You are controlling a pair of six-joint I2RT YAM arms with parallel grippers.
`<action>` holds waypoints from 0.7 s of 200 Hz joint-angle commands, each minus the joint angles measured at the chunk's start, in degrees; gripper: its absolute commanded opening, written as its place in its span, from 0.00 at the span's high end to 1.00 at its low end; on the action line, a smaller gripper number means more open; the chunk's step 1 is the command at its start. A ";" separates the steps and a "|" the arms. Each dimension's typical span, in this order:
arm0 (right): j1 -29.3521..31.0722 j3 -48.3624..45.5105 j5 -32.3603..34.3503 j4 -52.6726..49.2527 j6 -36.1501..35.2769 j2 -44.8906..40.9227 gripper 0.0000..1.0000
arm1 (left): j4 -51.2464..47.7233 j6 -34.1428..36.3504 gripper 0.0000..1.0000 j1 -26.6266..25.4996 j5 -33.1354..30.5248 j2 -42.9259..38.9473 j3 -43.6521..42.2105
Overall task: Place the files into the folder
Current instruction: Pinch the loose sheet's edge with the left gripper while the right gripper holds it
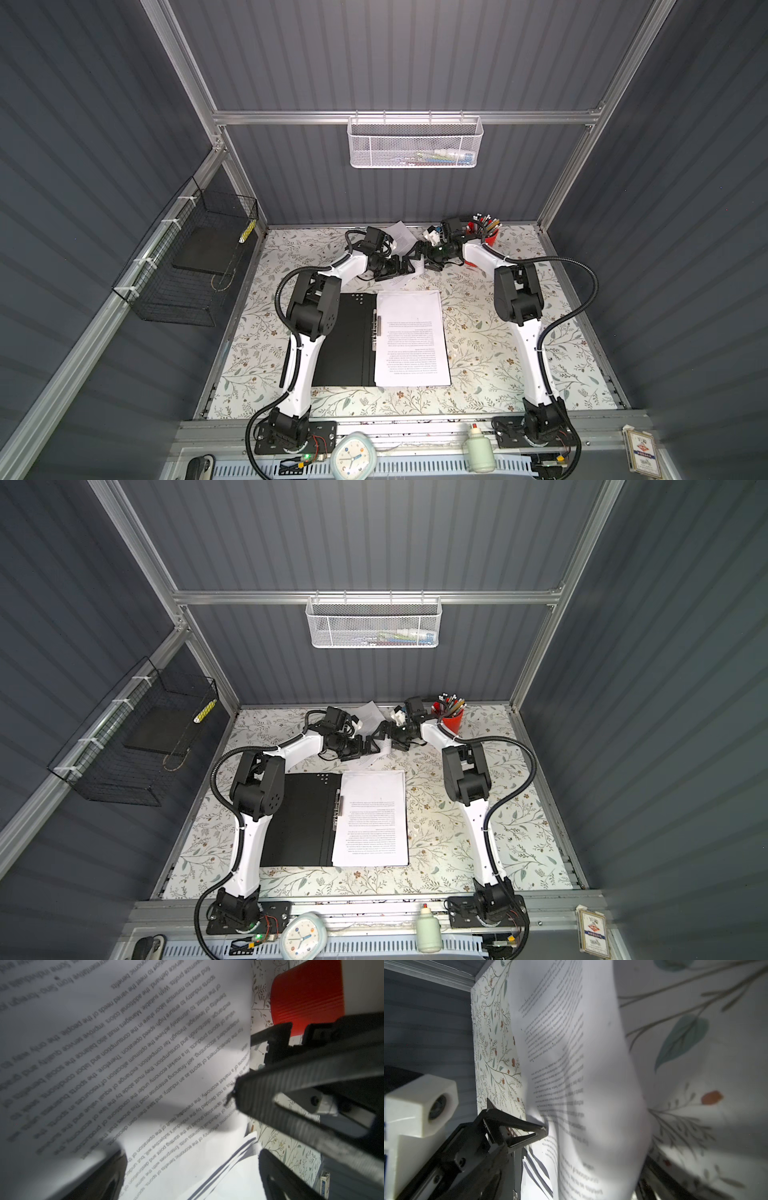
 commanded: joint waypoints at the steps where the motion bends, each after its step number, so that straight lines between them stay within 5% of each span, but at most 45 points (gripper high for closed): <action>1: -0.64 2.40 -3.34 -1.76 -0.35 1.00 0.08 | -9.52 0.26 0.00 -0.07 -1.69 3.68 -3.88; 90: -0.85 6.70 -7.76 -3.18 -3.55 2.72 0.10 | -9.53 0.66 0.00 -0.07 -2.31 2.75 -6.26; 140: -0.84 7.33 -4.17 -7.62 -5.01 3.66 0.24 | -9.46 0.78 0.00 -0.07 -2.37 2.05 -6.83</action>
